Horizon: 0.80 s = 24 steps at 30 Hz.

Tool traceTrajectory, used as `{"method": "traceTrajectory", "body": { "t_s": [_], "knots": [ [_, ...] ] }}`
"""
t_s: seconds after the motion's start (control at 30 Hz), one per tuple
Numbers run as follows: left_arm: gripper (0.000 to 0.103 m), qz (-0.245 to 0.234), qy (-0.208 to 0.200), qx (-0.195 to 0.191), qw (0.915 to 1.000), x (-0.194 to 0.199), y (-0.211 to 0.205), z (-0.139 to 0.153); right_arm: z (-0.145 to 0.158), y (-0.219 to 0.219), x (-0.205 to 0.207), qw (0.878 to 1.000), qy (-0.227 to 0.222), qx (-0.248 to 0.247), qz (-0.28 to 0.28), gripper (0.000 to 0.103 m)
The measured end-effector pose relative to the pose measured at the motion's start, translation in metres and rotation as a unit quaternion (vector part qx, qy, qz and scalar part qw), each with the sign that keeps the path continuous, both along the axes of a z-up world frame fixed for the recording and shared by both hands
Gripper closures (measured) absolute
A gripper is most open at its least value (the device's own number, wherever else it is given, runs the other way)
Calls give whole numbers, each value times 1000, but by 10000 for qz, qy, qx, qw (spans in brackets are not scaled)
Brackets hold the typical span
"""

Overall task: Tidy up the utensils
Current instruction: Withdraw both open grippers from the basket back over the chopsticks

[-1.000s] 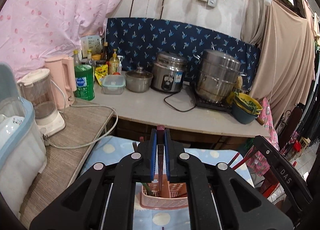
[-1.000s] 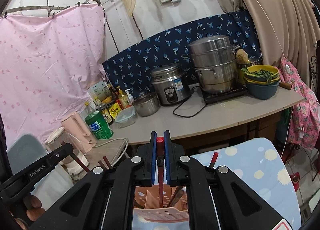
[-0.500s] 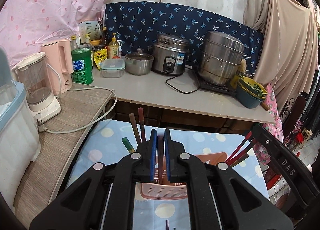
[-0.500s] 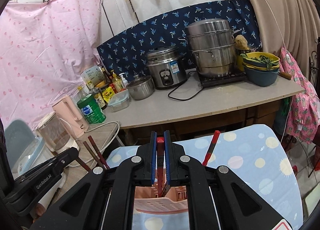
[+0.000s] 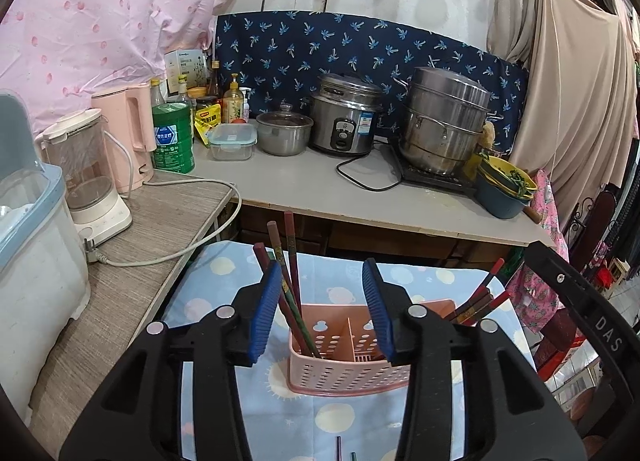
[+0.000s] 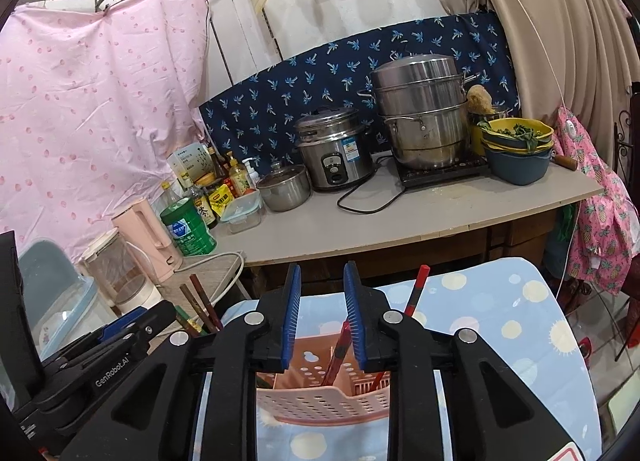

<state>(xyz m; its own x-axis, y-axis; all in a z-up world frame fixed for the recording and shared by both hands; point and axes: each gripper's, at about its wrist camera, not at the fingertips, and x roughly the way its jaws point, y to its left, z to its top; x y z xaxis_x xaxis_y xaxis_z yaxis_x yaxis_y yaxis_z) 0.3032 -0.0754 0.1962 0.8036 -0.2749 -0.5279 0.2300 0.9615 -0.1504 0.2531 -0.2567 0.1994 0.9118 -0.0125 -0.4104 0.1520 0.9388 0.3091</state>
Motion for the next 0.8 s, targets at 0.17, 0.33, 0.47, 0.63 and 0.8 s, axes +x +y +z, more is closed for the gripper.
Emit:
{"method": "traceTrajectory", "body": {
  "t_s": [0.17, 0.33, 0.47, 0.63, 0.8],
  "knots": [
    [61, -8, -35, -4, 10000, -7, 1, 2, 5, 0, -10, 10000, -50, 13, 10, 81],
    [60, -40, -61, -14, 10000, -18, 2, 3, 6, 0, -21, 10000, -80, 50, 20, 81],
    [59, -89, -49, 7, 9999, -27, 2, 1, 4, 1, -31, 9999, -87, 70, 38, 81],
    [59, -139, 27, 33, 9999, -40, 3, -6, -2, 6, -47, 9999, -46, 78, 69, 81],
    [59, -185, 131, 68, 9997, -54, 5, -18, -10, 9, -63, 9999, 21, 69, 79, 80]
  ]
}}
